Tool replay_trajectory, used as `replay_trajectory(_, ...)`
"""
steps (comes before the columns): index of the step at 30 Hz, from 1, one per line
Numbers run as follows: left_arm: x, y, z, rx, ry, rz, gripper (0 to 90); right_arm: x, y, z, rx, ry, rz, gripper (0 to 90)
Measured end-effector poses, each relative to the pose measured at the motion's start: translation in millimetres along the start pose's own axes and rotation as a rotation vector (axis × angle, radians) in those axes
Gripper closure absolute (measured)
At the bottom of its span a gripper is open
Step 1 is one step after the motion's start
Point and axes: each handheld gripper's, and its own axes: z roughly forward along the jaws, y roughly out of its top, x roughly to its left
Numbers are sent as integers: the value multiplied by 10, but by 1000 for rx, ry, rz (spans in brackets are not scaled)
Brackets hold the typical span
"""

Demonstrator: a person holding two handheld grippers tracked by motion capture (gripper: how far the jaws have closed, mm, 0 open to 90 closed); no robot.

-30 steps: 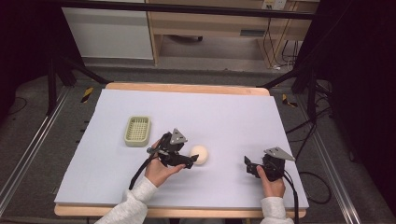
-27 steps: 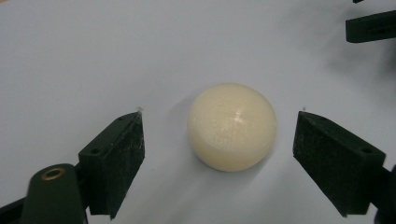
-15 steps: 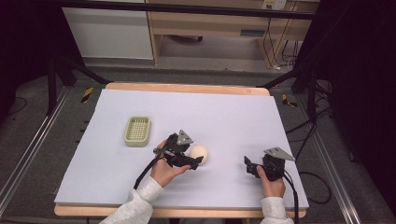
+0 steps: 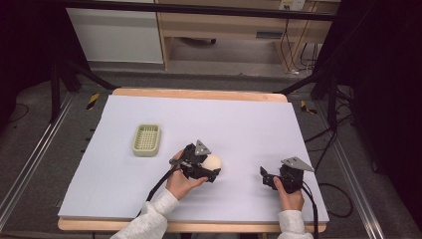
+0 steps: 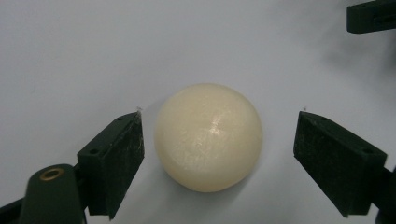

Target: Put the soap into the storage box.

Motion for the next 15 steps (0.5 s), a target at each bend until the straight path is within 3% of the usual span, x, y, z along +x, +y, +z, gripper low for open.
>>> replay_trajectory(15, -18, 3, 120, 20, 9, -8, 168, 2, 1, 2, 2, 0, -2, 53)
